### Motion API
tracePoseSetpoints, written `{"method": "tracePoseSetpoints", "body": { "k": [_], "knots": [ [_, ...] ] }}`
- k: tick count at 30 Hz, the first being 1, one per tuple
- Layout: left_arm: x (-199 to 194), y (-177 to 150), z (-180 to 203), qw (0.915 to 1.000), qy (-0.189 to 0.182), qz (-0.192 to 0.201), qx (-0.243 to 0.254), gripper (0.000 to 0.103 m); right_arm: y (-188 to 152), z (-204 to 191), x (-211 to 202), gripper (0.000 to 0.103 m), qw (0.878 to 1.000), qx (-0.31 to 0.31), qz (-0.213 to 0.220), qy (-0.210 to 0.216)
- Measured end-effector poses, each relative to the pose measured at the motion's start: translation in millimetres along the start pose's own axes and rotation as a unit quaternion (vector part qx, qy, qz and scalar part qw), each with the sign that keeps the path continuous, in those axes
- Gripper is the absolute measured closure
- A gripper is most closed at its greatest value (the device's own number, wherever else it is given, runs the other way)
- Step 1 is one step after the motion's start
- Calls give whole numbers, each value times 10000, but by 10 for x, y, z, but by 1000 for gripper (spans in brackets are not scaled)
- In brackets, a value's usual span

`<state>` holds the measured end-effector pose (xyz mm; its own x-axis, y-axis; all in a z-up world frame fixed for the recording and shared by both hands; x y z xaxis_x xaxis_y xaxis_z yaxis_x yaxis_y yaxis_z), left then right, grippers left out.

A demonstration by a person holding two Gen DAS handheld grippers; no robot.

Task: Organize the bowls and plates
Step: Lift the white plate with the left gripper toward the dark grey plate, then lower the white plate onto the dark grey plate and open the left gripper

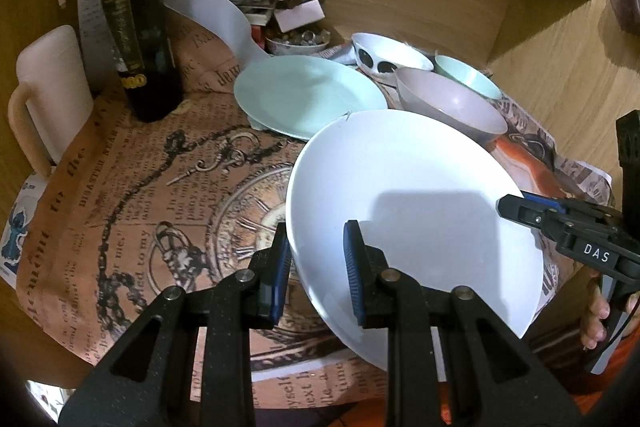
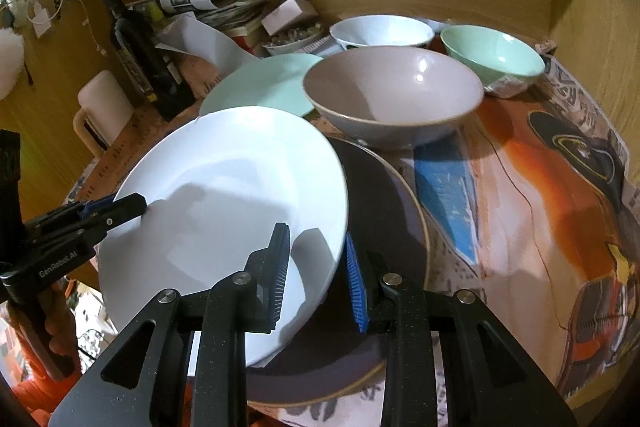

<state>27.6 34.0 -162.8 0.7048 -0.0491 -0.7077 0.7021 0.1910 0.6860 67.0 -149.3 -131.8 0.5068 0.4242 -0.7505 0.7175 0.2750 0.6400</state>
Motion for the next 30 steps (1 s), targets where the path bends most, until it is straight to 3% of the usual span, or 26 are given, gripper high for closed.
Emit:
{"method": "tracePoseSetpoints", "body": {
  "k": [30],
  "knots": [
    [273,-48,328,9991,-86,-277,297,71,-117,257,-99,78,9998,119,-77,-130]
  ]
}}
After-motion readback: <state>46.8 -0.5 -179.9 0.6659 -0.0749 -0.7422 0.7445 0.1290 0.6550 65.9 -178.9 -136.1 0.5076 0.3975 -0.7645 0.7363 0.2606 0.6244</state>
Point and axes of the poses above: each gripper's, at about its wrist camera, not at the fingertips, and x roughly the way its jaws point, z to its right, y to its top, the point moved 2 cm from there along x, roughly the way its jaws point, and after that the axes turned 1 degree about -x, right-handed, at the moved point
